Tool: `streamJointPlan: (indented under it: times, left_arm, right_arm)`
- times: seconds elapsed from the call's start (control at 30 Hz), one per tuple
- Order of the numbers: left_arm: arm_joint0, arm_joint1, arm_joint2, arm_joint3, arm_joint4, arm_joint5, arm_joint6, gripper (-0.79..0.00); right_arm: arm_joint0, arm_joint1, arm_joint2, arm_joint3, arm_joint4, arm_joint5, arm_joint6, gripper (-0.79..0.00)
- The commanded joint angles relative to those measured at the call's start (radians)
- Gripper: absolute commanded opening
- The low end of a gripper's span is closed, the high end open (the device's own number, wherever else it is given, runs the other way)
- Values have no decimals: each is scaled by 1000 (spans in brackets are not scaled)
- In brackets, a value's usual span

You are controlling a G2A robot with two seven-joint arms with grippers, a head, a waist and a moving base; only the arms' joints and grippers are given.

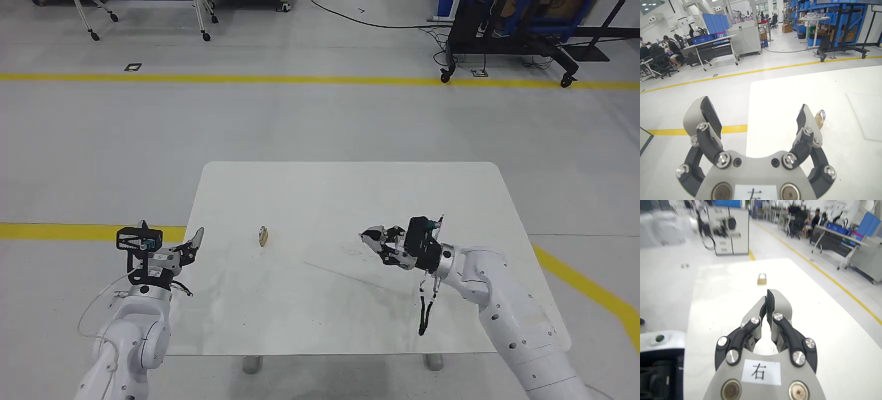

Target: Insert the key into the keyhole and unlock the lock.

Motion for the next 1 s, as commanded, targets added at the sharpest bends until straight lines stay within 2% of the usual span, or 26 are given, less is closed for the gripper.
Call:
streamJointPlan:
  times: [0.0,0.03,0.43,0.53,0.6,0.7,0.77,0.97]
  left_arm:
    - [0,0,0,0,0,0,0,0]
    - [0,0,0,0,0,0,0,0]
    - [0,0,0,0,0,0,0,0]
    - [-5,-1,6,-4,-11,-13,-1,0]
    - [-24,-4,25,-16,-88,-78,-14,0]
    - [-66,-4,50,-32,-156,-167,-96,0]
    - [-94,-5,79,-61,-119,-140,-164,0]
    - [-97,-5,87,-68,-112,-148,-174,0]
  right_arm:
    - [0,10,-22,30,64,-16,-137,-785]
    - [5,19,-38,46,84,-16,-179,-785]
    - [2,18,-42,47,98,-14,-177,-785]
    - [22,12,-90,95,230,-16,-152,-785]
    - [48,7,-144,132,359,-16,-131,-785]
    - [82,3,-190,197,561,-16,-94,-785]
    - [82,11,-209,201,651,-16,-68,-785]
    - [82,16,-206,201,664,-16,-56,-785]
